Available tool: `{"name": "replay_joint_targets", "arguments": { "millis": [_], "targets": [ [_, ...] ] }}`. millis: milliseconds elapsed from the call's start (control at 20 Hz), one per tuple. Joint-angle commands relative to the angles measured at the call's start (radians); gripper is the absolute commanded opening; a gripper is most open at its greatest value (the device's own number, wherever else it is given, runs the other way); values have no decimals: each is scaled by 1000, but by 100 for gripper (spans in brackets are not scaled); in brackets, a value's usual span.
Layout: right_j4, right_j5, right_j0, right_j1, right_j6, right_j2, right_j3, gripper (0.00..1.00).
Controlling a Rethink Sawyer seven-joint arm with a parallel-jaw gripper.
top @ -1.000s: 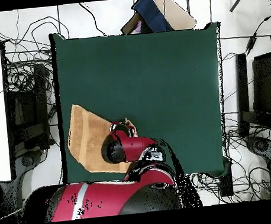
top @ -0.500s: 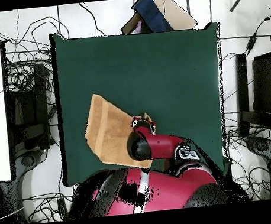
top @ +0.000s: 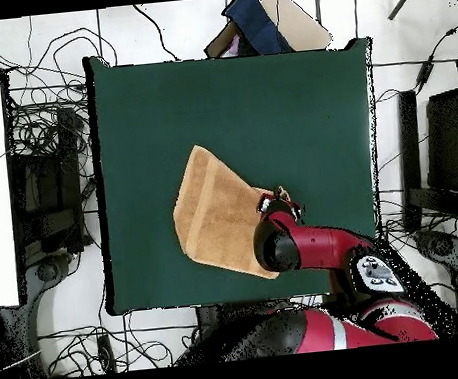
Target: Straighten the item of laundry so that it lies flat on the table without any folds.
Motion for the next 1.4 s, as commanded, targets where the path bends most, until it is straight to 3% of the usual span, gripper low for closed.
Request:
{"name": "replay_joint_targets", "arguments": {
  "millis": [50, 400, 600, 850, 1000, 1100, 1250, 1300, 1400],
  "targets": [
    [43, 240, 133, -149, 19, -6, -79, 0],
    [93, 249, 248, -121, 128, -82, -96, 0],
    [83, 208, 231, -103, 118, -77, -106, 0],
    [-36, 143, 37, -17, 2, 67, -191, 0],
    [-100, 216, -87, -14, -97, 189, -224, 0],
    [-113, 288, -124, -39, -141, 233, -232, 0],
    [-137, 176, -25, -110, -31, 108, -228, 0],
    [-119, 92, 36, -101, 33, 20, -230, 0],
    [18, -75, 204, -24, 135, -216, -232, 0]
  ]
}}
